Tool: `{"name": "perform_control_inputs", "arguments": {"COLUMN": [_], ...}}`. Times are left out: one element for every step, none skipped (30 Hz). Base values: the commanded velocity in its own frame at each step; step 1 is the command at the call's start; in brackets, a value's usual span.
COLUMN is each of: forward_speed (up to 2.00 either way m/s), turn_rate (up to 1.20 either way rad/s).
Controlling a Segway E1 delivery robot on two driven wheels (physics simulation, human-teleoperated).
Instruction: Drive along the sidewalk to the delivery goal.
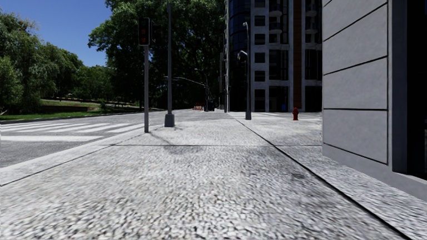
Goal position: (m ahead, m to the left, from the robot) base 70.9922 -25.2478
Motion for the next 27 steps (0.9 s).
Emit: {"name": "perform_control_inputs", "arguments": {"forward_speed": [2.0, 2.0, 2.0, 2.0, 2.0, 2.0, 2.0, 2.0, 2.0, 2.0, 2.0, 2.0, 2.0, 2.0, 2.0, 2.0, 2.0, 2.0, 2.0, 2.0, 2.0, 2.0, 2.0, 2.0, 2.0, 2.0, 2.0], "turn_rate": [0.0, 0.0, 0.0, 0.0, 0.0, 0.0, 0.0, 0.0, 0.0, 0.0, 0.0, 0.0, 0.0, 0.0, 0.0, 0.0, 0.0, 0.0, 0.0, 0.0, 0.0, 0.0, -0.06, -0.13, -0.22, -0.22, -0.29]}}
